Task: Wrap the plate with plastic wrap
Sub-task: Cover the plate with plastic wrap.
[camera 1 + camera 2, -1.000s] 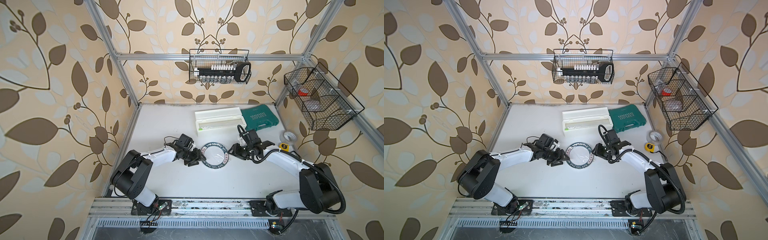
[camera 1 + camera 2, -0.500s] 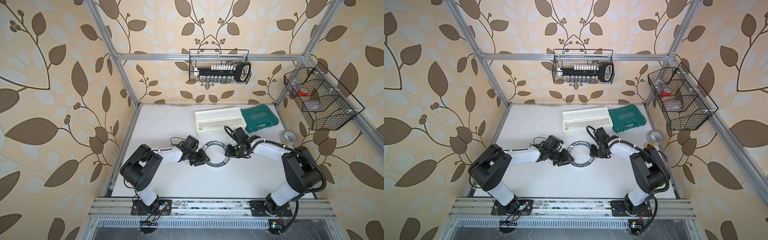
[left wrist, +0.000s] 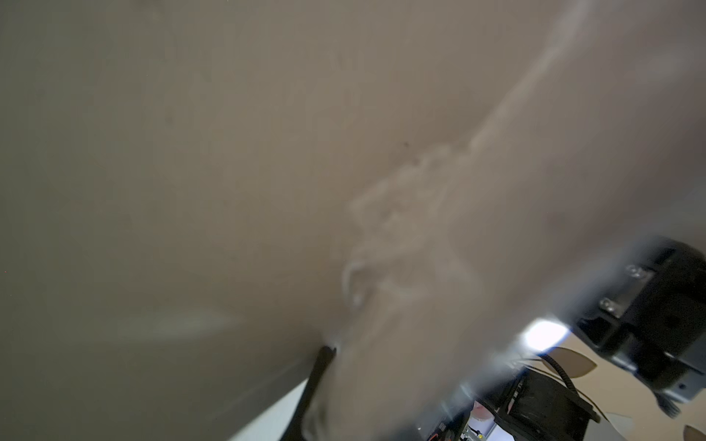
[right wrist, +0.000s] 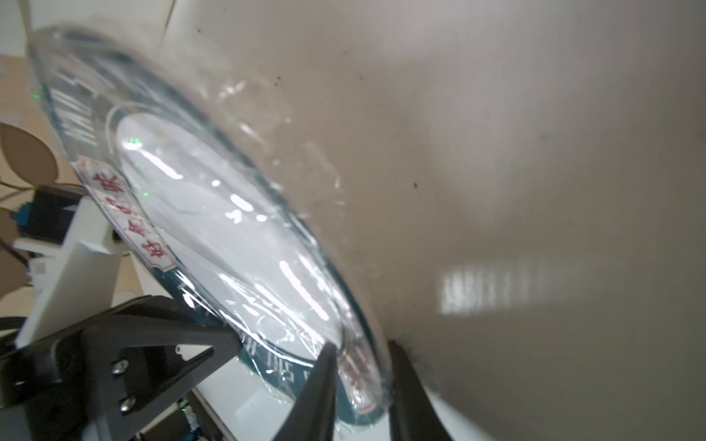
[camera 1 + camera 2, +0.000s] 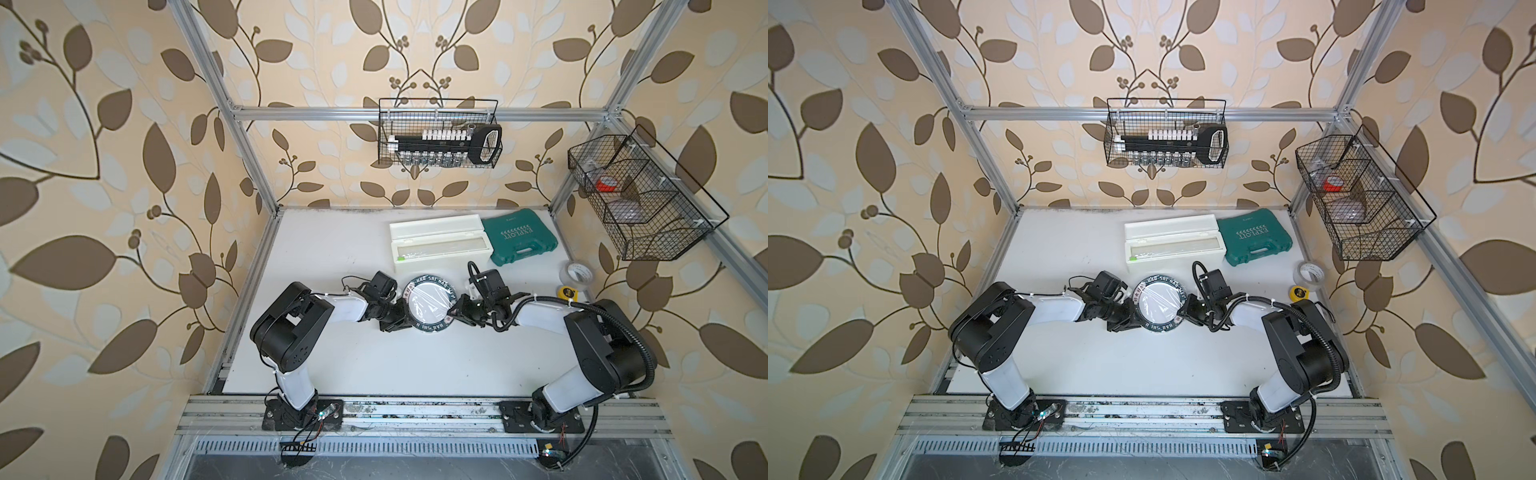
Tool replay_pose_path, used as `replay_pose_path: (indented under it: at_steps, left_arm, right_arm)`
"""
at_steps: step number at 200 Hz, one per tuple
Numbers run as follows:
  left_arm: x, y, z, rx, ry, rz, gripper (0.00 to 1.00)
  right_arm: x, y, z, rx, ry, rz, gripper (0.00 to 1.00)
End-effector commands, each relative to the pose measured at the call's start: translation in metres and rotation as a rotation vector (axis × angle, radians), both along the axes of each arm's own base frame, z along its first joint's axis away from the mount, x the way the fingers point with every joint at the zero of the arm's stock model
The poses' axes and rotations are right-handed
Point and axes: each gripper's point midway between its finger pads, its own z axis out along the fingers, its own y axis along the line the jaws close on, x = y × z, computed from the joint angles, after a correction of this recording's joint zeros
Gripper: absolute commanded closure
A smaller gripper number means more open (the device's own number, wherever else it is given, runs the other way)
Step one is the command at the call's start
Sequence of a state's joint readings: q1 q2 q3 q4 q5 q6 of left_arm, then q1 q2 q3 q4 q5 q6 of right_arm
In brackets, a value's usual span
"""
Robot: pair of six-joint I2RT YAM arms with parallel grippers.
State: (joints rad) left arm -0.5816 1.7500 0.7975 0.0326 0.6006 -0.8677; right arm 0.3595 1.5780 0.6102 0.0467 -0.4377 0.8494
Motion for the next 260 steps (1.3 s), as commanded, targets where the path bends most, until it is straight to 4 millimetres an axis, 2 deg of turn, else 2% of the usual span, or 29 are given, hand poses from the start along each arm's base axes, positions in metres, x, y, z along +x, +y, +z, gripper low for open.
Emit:
replay_pose_path:
  at_steps: [1, 37, 64, 91, 127, 158, 195, 241, 260]
  left_arm:
    - [0.001, -0.014, 0.006, -0.048, -0.034, -0.05, 0.86]
    - [-0.001, -0.018, 0.016, -0.078, -0.029, -0.068, 0.88]
    - [-0.005, -0.022, 0.034, -0.124, -0.035, -0.093, 0.88]
    - [-0.013, -0.026, 0.043, -0.163, -0.001, -0.126, 0.89]
    - [-0.02, -0.021, 0.031, -0.14, 0.054, -0.163, 0.88]
    - [-0.012, -0.016, 0.029, -0.125, 0.045, -0.163, 0.85]
    - [-0.008, -0.009, 0.03, -0.112, 0.042, -0.157, 0.75]
    - [-0.009, 0.004, 0.038, -0.103, 0.027, -0.146, 0.56]
    - [-0.008, 0.003, 0.037, -0.104, 0.023, -0.141, 0.53]
  right_arm:
    - [-0.005, 0.03, 0.012, 0.241, 0.039, -0.057, 0.79]
    - [-0.005, 0.023, 0.023, 0.268, 0.023, -0.128, 0.87]
    - [-0.017, 0.019, 0.033, 0.271, 0.058, -0.152, 0.92]
    - [-0.037, 0.013, 0.029, 0.252, 0.121, -0.191, 0.95]
    - [-0.045, 0.006, 0.014, 0.229, 0.14, -0.213, 0.95]
    - [-0.042, 0.002, 0.007, 0.177, 0.125, -0.205, 0.89]
    - [-0.04, -0.014, 0.011, 0.041, 0.097, -0.166, 0.79]
    - [-0.04, -0.032, 0.021, -0.038, 0.092, -0.117, 0.54]
    - [-0.044, -0.034, 0.021, -0.067, 0.11, -0.097, 0.49]
